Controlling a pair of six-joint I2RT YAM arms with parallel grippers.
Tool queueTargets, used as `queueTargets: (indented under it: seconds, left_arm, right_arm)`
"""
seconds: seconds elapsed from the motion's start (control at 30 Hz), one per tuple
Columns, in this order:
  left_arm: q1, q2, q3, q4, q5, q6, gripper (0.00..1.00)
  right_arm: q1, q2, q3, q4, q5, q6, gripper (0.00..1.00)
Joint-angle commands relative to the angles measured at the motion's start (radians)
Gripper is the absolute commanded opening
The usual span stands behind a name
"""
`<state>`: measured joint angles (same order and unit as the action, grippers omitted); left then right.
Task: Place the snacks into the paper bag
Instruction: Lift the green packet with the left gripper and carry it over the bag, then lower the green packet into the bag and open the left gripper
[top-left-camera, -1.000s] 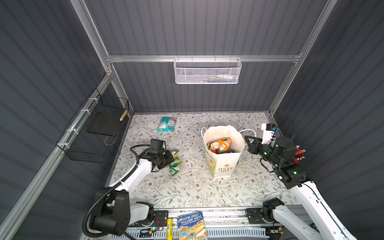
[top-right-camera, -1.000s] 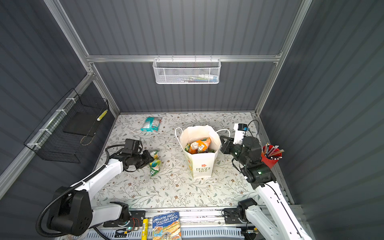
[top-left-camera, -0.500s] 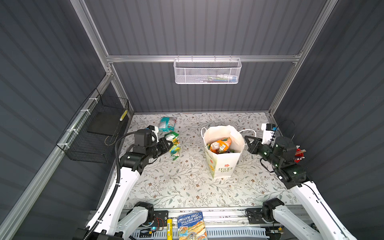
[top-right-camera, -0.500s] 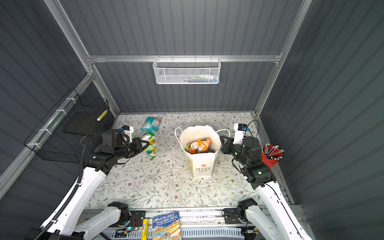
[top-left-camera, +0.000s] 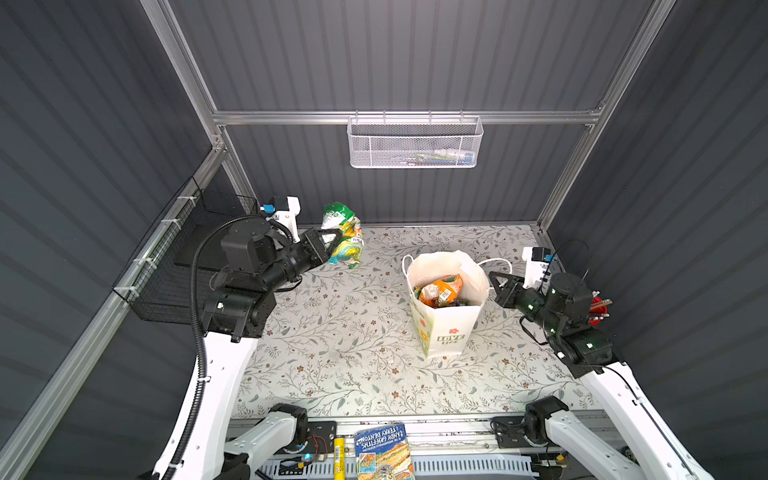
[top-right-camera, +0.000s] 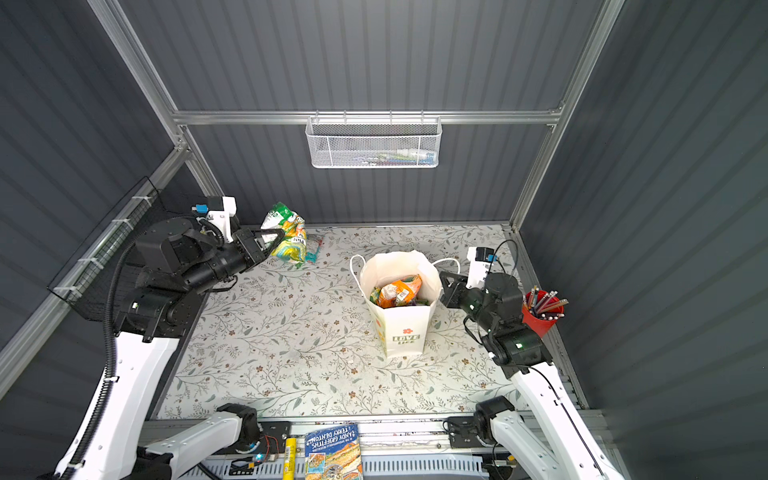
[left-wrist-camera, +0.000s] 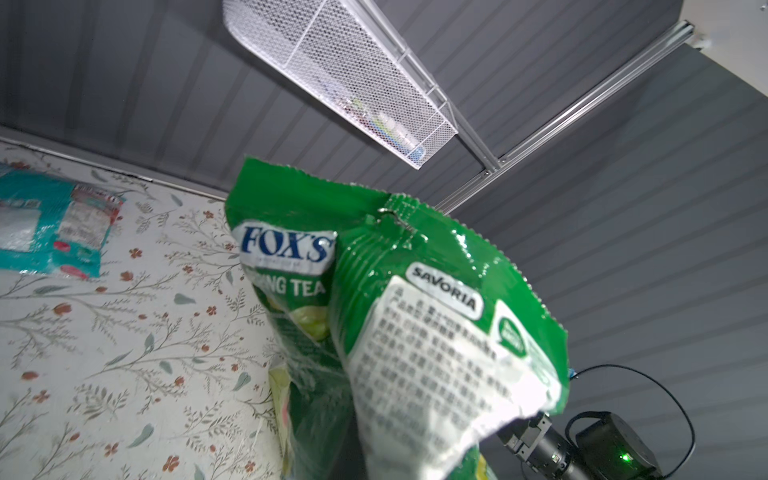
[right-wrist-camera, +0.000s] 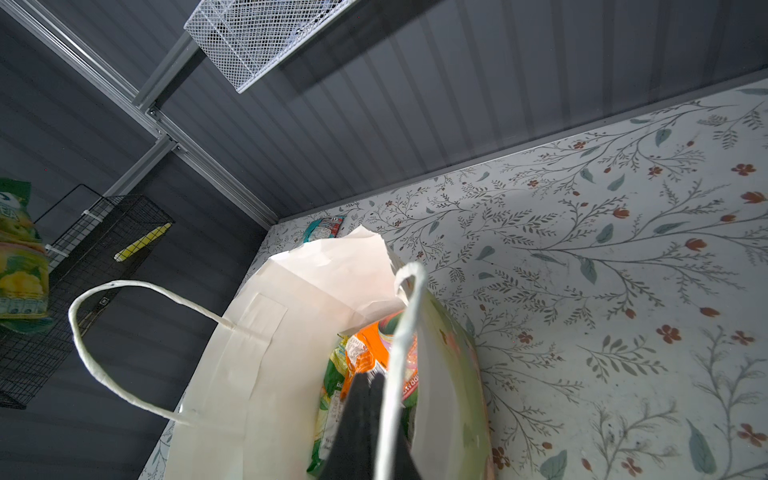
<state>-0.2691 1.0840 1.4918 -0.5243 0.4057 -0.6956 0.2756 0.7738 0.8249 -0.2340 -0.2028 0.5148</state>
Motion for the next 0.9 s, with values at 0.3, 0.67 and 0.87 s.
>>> queueTargets:
  seconds: [0.3,0.67,0.87]
  left_arm:
    - [-0.469,0.279,0.256,-0.001,-0.259,0.154,0.06]
    - [-0.774,0.711,0.743,-0.36,-0.526,0.406,0.06]
    - [-0.814,0.853,0.901,-0.483,-0.633,0.48,0.07]
  right_arm:
    - [-0.004,-0.007,0.0,0.007,-0.007,-0.012,0.0]
    - [-0.004,-0.008,0.0,0.006,0.0,-0.013,0.0]
    - [-0.003,-0.016,0.002,0.002,0.004,-0.016,0.0]
